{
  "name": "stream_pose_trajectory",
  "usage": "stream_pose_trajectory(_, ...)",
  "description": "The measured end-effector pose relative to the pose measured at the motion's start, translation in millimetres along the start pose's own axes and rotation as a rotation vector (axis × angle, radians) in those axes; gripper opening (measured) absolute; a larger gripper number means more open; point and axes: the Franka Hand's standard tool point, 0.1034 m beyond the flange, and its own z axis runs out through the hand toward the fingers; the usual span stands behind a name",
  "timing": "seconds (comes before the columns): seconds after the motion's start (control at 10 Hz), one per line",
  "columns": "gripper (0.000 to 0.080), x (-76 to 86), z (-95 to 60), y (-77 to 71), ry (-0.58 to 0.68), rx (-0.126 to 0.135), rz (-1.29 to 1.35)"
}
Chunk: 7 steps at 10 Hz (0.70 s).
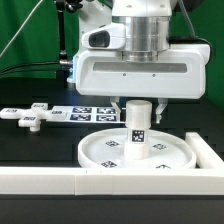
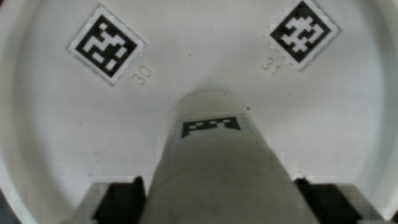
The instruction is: Assemble round table
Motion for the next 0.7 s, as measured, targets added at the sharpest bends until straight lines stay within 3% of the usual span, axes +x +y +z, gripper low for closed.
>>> stream_pose_trajectory(0.3,0.0409,-1.1,0.1,-1.6,-0.004,0.002,0.295)
stream_pose_trajectory(0.5,0.0409,-1.3,0.5,-1.8,-0.020,0.028,0.490)
stream_pose_trajectory(0.7,0.0409,-1.0,0.2,-2.1,-0.014,0.026,0.574)
